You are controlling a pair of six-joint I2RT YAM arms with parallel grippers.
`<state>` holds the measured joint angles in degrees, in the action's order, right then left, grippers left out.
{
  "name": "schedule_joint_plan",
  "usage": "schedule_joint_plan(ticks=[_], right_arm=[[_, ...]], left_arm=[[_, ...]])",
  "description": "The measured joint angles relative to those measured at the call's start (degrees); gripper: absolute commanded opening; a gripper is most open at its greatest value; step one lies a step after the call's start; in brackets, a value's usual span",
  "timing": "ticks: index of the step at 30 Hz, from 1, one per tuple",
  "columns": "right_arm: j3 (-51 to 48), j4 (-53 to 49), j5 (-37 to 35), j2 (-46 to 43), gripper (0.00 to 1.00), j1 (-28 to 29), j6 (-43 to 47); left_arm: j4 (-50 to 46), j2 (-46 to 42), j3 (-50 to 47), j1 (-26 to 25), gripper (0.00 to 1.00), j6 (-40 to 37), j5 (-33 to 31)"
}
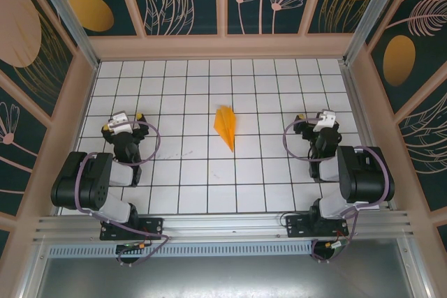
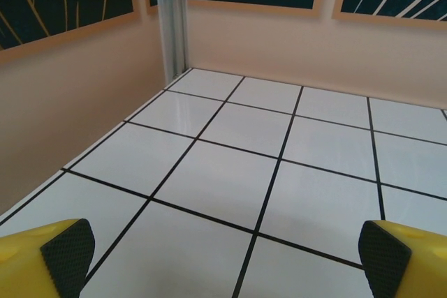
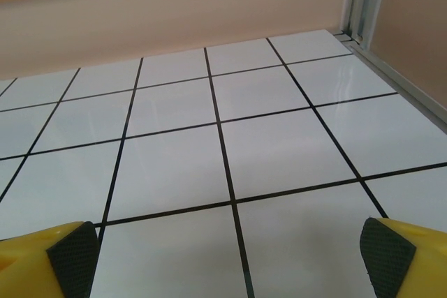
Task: Fold a paper plane with a square sheet of paper (pick it up from the middle)
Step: Reset both arms
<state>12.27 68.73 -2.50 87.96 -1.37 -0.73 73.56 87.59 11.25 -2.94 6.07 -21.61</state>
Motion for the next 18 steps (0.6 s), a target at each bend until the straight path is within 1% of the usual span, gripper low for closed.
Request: schedule_joint_plan(ticks=[18], right_arm=[[0.0, 0.11, 0.0, 0.0, 0.99, 0.0, 0.0]], left_arm=[[0.0, 0.0, 0.0, 0.0, 0.99, 0.0, 0.83]])
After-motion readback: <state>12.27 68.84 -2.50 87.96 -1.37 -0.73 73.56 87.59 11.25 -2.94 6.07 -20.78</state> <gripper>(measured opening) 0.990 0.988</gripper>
